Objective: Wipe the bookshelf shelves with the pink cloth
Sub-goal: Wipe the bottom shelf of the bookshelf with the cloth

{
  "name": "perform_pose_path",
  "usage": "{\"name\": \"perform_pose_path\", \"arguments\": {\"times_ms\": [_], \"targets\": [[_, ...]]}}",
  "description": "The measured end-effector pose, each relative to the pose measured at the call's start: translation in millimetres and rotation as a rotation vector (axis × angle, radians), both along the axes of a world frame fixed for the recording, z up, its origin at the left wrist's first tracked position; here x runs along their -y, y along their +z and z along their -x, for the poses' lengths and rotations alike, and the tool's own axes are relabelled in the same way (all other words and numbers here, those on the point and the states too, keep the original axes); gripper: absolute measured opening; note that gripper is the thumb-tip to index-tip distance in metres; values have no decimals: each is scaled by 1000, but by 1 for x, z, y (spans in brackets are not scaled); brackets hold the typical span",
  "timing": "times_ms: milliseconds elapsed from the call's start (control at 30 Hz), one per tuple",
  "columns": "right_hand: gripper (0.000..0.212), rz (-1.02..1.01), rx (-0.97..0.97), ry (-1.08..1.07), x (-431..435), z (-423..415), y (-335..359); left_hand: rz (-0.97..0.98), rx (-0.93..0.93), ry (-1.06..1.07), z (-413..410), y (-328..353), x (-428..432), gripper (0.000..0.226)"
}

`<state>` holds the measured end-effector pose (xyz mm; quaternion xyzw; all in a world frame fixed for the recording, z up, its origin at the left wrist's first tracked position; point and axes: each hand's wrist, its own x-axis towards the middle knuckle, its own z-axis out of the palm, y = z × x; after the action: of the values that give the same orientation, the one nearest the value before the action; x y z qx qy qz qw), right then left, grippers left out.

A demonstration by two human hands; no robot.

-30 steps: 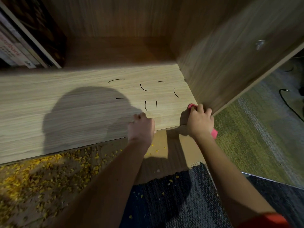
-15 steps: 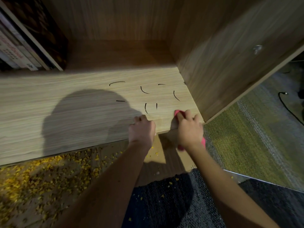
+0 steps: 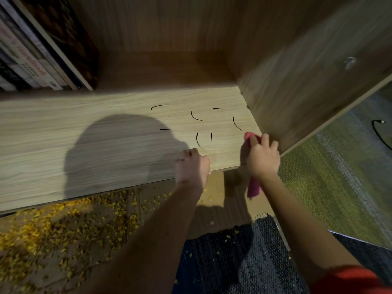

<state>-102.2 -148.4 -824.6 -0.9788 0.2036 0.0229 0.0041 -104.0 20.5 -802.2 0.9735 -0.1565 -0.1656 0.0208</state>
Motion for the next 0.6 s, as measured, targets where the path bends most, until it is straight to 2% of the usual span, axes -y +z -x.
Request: {"name": "perform_pose_path", "arguments": {"times_ms": [67, 100, 233, 400, 500, 600], "targets": [[47, 17, 25, -124, -4, -5, -3, -3, 5, -1, 0, -1, 0, 36], [44, 7, 27, -113, -12, -5, -4, -7, 7, 1, 0, -2, 0, 35], [49, -18, 18, 177, -27, 10, -8, -15, 26, 10, -2, -3, 2, 31], [57, -69, 12, -57, -17, -5, 2, 130, -107, 111, -22, 6, -25, 40], [53, -109, 71, 120, -61, 10, -2, 65, -21, 125, -27, 9, -44, 41], [51, -76, 148, 365, -91, 30, -9, 120, -76, 192, -28, 6, -58, 65]]}}
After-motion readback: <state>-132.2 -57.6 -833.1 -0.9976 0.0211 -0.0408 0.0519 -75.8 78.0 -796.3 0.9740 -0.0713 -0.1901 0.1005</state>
